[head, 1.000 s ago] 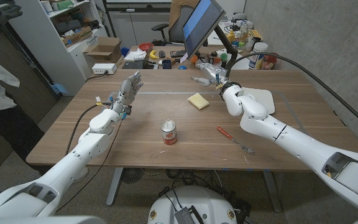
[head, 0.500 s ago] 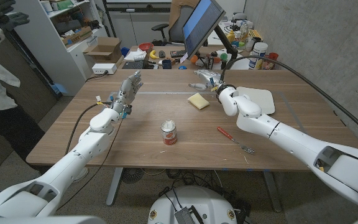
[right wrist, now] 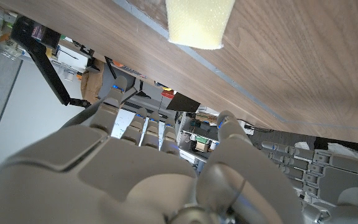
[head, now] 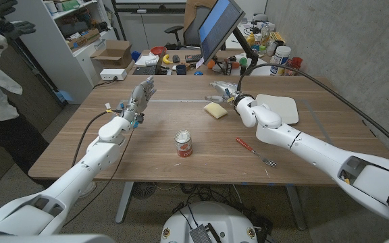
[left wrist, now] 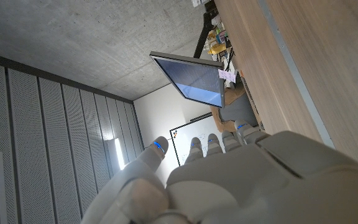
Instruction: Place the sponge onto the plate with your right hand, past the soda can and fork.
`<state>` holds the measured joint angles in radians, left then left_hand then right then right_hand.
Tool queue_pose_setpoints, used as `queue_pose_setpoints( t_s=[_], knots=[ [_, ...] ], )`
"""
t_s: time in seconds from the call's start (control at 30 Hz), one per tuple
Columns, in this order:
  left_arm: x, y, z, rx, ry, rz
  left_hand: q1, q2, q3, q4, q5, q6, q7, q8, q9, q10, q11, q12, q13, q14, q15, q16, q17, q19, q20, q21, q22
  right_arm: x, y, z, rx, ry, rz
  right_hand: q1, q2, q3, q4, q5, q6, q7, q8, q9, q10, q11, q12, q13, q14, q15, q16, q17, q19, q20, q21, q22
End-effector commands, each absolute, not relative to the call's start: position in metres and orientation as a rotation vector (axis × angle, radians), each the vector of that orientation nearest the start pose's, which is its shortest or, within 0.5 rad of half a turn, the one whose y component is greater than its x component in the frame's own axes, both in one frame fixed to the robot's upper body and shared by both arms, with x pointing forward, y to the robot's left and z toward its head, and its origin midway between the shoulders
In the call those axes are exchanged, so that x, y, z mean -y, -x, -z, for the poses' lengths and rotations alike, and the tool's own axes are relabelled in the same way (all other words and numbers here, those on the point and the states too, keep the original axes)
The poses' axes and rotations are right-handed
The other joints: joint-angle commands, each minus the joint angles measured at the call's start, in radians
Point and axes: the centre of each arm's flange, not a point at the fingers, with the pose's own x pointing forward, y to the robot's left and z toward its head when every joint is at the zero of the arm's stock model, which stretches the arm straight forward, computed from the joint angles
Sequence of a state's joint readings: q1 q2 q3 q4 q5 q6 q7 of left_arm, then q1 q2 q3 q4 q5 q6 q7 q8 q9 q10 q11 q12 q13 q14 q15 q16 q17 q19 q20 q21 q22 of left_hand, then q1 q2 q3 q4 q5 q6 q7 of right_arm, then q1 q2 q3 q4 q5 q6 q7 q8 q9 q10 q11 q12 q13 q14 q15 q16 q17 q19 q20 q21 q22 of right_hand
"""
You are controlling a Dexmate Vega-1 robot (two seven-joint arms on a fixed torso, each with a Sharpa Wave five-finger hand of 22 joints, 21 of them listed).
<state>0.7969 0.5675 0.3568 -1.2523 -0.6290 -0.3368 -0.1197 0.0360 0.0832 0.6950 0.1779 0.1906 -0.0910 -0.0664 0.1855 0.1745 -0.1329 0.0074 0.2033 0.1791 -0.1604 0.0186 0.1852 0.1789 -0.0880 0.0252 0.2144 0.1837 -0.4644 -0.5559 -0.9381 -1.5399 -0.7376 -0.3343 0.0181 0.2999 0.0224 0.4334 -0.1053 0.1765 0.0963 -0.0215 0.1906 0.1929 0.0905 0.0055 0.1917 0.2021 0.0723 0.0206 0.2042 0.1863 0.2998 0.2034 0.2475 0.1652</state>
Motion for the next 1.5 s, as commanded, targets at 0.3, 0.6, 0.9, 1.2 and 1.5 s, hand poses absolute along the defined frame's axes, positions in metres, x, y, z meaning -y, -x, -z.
queue_pose_setpoints(
  t_s=[0.3,0.6,0.9,1.2,1.5],
  knots=[
    [-0.320,-0.653,-0.001,0.654,-0.060,0.236,-0.015,0.083,-0.004,-0.002,-0.001,0.000,-0.007,-0.001,0.003,-0.007,0.002,-0.002,0.005,0.000,0.006,0.002,0.004,-0.009,0.006,-0.002,0.002,0.103,-0.669,-0.023,0.571,1.655,-0.035,0.027,0.004,0.002,-0.023,0.007,-0.031,0.007,-0.006,0.004,-0.025,0.005,-0.001,0.003,0.008,0.004,0.001,0.000,0.028,0.004,-0.009,0.003],
    [-0.321,-0.653,-0.005,0.661,-0.062,0.240,-0.016,0.083,-0.005,-0.001,-0.001,0.001,-0.006,-0.001,0.003,-0.008,0.003,-0.002,0.005,0.000,0.006,0.002,0.004,-0.009,0.006,-0.002,0.002,0.103,-0.675,-0.020,0.561,1.669,-0.044,0.046,0.002,0.004,-0.037,0.008,-0.049,0.027,-0.007,0.004,-0.032,0.015,-0.001,0.003,0.008,0.007,-0.001,0.000,0.042,0.004,-0.013,0.003],
    [-0.319,-0.652,-0.007,0.663,-0.065,0.240,-0.017,0.083,-0.005,-0.001,-0.001,0.002,-0.006,-0.001,0.003,-0.007,0.003,-0.002,0.005,0.000,0.005,0.002,0.004,-0.009,0.006,-0.002,0.002,0.102,-0.679,-0.014,0.543,1.695,-0.076,0.068,-0.007,0.004,-0.051,0.009,-0.080,0.025,-0.009,0.004,-0.053,0.014,-0.004,0.003,-0.009,0.014,-0.008,0.000,0.053,0.008,-0.023,0.003],
    [-0.317,-0.650,-0.008,0.666,-0.070,0.242,-0.017,0.083,-0.006,-0.001,-0.001,0.003,-0.004,-0.001,0.003,-0.007,0.002,-0.002,0.005,0.000,0.005,0.002,0.004,-0.010,0.006,-0.002,0.002,0.102,-0.682,-0.008,0.518,1.716,-0.101,0.095,-0.015,0.005,-0.060,0.011,-0.118,0.016,-0.011,0.004,-0.086,0.009,-0.008,0.003,-0.023,0.018,-0.011,0.000,0.059,0.008,-0.034,0.003],
    [-0.314,-0.650,-0.011,0.671,-0.076,0.250,-0.017,0.083,-0.007,-0.001,-0.001,0.009,-0.002,0.001,0.003,-0.006,0.002,-0.002,0.005,0.001,0.005,0.002,0.004,-0.009,0.005,-0.002,0.002,0.103,-0.688,-0.003,0.494,1.732,-0.119,0.111,-0.015,0.008,-0.064,0.012,-0.128,0.015,-0.008,0.004,-0.098,0.012,-0.008,0.003,-0.026,0.023,-0.011,0.000,0.061,0.008,-0.039,0.003]
  ],
)
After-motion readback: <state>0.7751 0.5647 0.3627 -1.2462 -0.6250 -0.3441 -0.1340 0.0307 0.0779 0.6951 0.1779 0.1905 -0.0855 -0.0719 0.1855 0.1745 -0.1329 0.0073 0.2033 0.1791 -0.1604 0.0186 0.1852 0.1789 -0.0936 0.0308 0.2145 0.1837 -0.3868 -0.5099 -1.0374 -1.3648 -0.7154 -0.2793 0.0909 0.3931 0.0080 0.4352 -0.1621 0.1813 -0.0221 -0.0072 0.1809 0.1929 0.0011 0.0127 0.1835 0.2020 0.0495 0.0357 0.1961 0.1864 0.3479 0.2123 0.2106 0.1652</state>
